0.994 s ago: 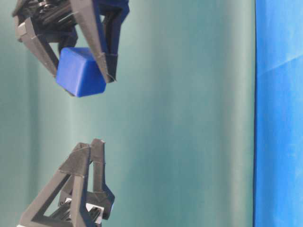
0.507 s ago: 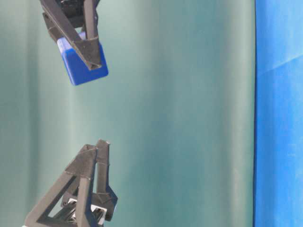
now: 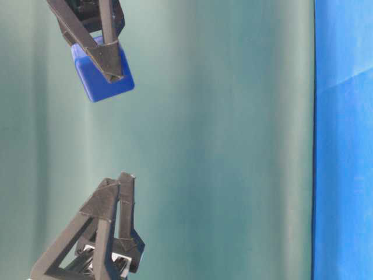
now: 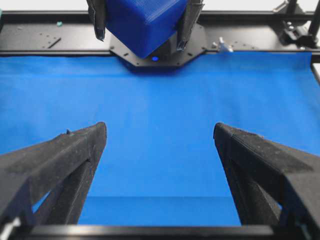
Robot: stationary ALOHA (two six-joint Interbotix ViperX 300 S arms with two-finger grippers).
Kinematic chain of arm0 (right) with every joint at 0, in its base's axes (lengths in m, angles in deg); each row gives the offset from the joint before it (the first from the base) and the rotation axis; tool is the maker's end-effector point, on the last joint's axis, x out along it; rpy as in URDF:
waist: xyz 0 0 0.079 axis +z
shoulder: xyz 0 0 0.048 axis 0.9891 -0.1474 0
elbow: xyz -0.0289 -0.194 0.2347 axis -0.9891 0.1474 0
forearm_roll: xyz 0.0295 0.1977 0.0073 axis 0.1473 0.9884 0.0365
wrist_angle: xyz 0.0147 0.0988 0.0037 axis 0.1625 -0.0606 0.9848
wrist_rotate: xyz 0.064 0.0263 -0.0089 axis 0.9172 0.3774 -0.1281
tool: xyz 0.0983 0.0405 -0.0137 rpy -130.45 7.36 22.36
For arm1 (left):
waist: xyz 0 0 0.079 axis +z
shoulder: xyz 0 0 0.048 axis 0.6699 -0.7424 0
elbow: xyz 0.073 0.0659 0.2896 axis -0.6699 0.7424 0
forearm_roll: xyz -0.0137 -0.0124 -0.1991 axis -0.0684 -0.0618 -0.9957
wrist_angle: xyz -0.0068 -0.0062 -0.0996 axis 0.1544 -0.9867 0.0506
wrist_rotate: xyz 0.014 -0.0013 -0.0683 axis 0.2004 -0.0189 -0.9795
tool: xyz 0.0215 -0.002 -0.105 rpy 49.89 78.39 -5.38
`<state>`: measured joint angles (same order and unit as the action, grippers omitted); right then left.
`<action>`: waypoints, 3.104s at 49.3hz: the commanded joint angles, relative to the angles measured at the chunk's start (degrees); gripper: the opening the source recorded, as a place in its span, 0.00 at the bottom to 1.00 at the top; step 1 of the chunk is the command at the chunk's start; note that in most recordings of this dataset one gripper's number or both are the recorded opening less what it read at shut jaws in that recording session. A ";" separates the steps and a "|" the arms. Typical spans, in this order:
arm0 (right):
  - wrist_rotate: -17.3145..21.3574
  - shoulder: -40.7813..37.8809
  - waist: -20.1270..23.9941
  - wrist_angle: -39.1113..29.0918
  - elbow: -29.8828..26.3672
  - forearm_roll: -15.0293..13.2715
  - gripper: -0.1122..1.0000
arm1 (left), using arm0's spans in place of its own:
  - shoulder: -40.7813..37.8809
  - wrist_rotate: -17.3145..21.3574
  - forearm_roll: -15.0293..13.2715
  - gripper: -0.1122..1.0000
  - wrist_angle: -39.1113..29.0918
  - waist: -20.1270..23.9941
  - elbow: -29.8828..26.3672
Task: Handover the blue block to the right arm after grasping it with the left arm, then place it in the designated position.
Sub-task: 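Open the left gripper and pull the cube away with the right gripper, then lower the cube with the right gripper toward the table center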
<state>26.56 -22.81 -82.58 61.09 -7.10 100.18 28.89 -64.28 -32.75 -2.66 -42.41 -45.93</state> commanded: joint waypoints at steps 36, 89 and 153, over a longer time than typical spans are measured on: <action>0.09 0.70 0.09 -0.53 -0.62 0.18 0.58 | 0.97 0.09 0.09 0.93 0.35 -0.18 -0.70; 0.88 0.70 0.26 -1.41 -0.62 0.26 0.58 | 0.97 0.00 0.09 0.93 0.35 -0.18 -0.79; 7.12 0.26 0.88 -13.80 0.26 0.18 0.58 | 0.88 -0.35 0.09 0.93 0.35 -0.18 -0.97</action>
<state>33.50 -22.81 -81.87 46.68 -6.31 100.27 28.89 -64.63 -32.75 -2.66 -42.41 -45.93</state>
